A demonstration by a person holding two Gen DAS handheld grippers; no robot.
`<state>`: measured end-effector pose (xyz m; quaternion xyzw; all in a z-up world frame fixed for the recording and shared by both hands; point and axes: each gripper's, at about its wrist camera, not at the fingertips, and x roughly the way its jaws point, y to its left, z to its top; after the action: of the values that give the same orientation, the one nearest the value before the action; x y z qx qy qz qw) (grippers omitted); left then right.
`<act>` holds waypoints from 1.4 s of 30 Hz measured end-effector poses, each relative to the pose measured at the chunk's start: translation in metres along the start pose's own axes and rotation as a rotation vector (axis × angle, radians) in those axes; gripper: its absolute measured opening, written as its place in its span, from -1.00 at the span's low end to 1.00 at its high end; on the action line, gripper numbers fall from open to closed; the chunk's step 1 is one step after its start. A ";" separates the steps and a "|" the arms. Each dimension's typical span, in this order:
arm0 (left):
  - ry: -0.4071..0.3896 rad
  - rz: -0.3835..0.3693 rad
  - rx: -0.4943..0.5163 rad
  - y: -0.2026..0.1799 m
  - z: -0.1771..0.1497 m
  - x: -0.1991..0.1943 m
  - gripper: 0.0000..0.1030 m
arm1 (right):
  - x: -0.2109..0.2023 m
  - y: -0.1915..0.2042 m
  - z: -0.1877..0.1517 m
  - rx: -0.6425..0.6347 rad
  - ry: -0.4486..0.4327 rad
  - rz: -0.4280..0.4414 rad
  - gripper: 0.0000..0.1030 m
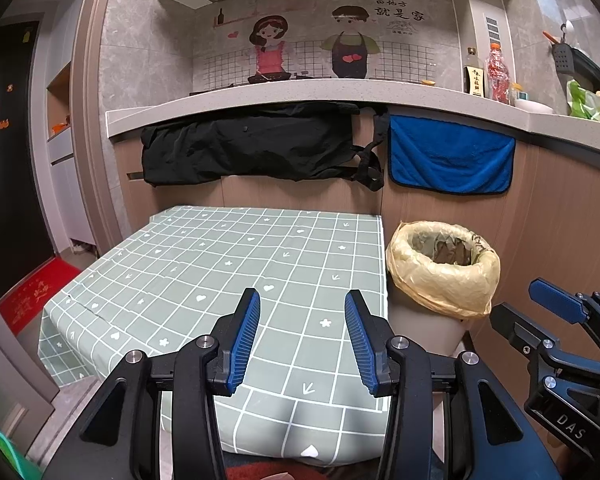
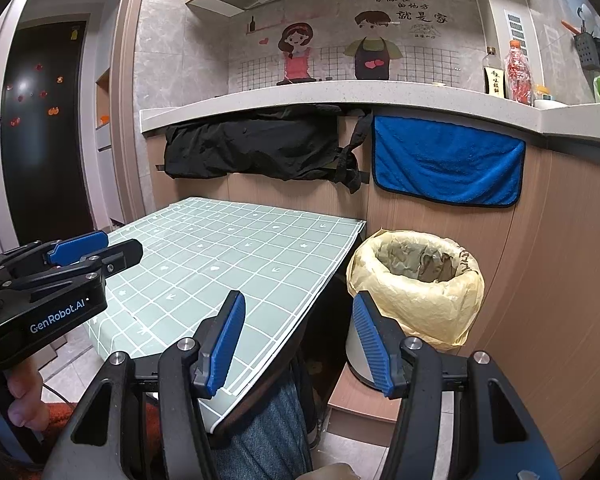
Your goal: Collect trash
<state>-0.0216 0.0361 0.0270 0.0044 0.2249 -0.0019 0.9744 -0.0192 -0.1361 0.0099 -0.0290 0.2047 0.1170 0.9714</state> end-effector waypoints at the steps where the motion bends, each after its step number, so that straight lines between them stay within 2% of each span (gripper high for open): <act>1: 0.000 0.000 0.000 0.000 0.000 0.000 -0.12 | -0.001 0.000 0.001 0.001 0.000 -0.001 0.05; 42: 0.007 -0.017 0.006 -0.005 -0.001 0.004 -0.12 | -0.004 -0.006 0.003 0.012 -0.006 -0.015 0.05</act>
<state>-0.0187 0.0311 0.0239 0.0054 0.2281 -0.0107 0.9736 -0.0203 -0.1427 0.0146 -0.0244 0.2024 0.1084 0.9730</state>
